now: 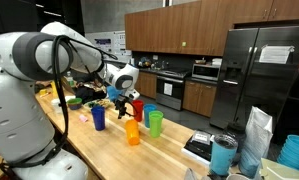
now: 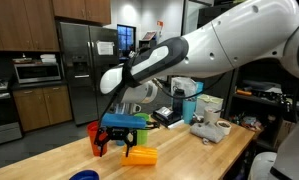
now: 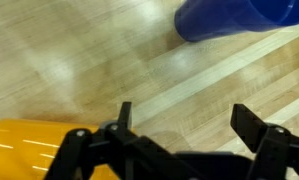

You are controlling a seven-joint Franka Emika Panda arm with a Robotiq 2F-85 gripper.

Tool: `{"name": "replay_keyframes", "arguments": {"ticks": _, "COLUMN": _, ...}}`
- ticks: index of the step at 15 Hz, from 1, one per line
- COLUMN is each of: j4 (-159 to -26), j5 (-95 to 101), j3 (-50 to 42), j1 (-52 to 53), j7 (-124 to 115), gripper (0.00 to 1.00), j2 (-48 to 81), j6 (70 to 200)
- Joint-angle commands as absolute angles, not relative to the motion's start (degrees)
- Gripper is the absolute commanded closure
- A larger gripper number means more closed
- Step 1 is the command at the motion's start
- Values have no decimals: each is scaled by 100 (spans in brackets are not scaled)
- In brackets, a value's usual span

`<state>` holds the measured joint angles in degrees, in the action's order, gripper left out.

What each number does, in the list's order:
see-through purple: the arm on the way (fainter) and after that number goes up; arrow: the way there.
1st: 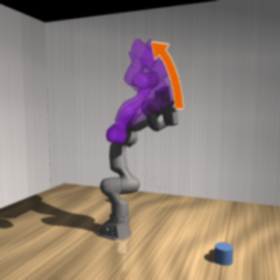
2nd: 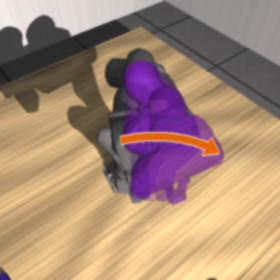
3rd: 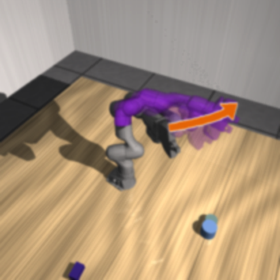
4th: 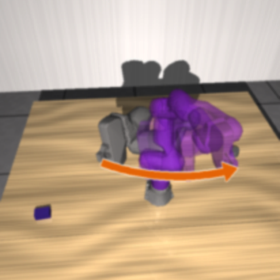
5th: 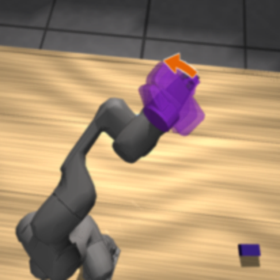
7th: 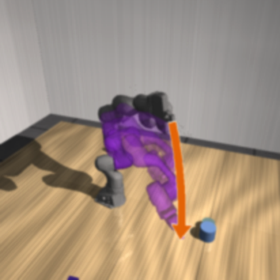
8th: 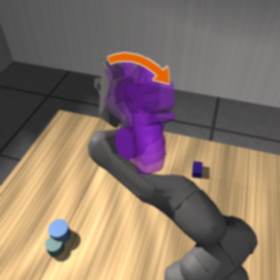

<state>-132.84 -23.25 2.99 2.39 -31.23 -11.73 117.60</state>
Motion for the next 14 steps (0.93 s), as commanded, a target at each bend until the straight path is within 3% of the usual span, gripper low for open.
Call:
{"name": "replay_keyframes", "arguments": {"ticks": 1, "j4": -13288, "j5": -2027, "j3": 396, "j1": 159, "j7": -3406, "gripper": 0, "j2": -1160, "j6": 11734}}
{"name": "replay_keyframes", "arguments": {"ticks": 14, "j4": -13249, "j5": -1432, "j3": 429, "j1": 204, "j7": -3556, "gripper": 0, "j2": -1030, "j6": 11749}}
